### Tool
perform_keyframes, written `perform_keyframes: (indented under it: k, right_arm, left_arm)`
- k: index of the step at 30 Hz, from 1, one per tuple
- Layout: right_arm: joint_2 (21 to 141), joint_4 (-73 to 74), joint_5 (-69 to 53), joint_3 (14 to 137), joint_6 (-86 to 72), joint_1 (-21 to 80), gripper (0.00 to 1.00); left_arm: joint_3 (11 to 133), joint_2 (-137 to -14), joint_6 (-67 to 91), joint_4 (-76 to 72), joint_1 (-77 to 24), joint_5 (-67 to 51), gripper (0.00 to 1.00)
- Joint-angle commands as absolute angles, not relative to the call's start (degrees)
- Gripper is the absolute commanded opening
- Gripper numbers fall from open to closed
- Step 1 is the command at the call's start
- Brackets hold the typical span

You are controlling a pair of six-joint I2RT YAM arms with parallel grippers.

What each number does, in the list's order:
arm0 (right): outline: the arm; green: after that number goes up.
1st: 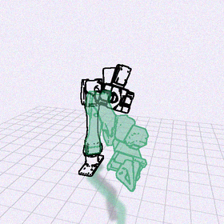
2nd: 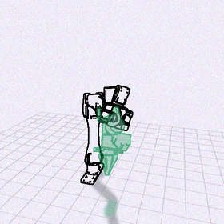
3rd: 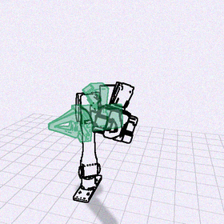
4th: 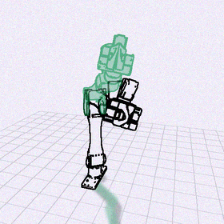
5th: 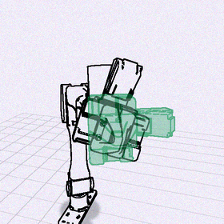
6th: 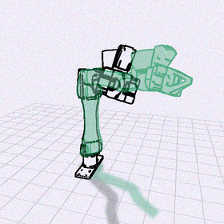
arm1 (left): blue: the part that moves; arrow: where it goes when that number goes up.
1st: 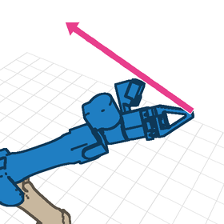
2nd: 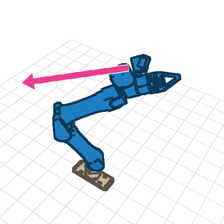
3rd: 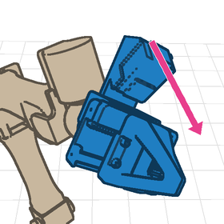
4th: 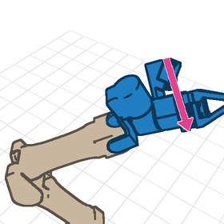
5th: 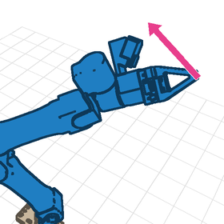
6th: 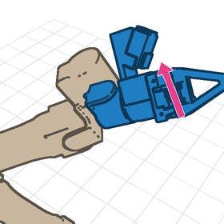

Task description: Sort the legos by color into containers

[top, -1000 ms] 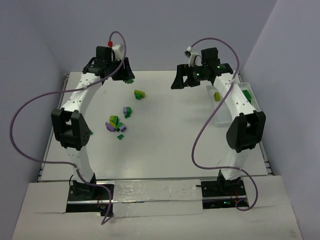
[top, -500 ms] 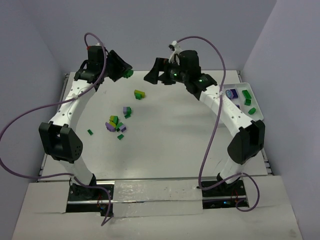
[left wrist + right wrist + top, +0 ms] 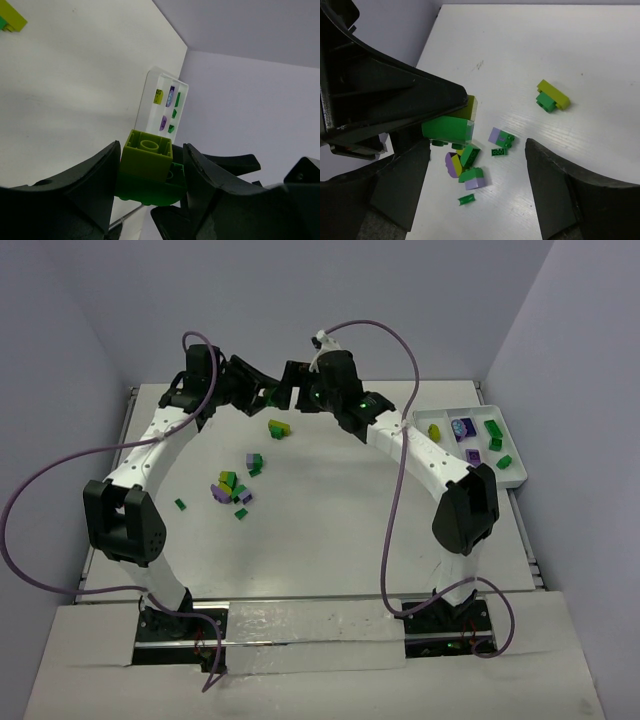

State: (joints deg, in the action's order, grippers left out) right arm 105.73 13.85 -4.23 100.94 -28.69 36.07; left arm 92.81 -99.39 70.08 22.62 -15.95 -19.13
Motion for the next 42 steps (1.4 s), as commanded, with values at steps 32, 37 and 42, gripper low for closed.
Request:
perform_keyframes:
  k: [32,37,42]
  right_arm:
    - [110.0,10.5,-0.2,106.9,-28.3,38.5,0.4]
    - [109.9,11.5,2.6,107.2,-27.8,38.4,0.06]
    - [107.7,9.7,-5.5,103.7,-25.1,37.3,0.0]
  left_arm:
    - [89.9,-97.9,75.6,14.8,-18.5,-22.8,0.01]
    - [89.4,-97.6,75.2,15.1,-18.5,-22.0,0.21]
    - [89.3,-97.1,70.9,14.9,-16.7,-22.5,0.83]
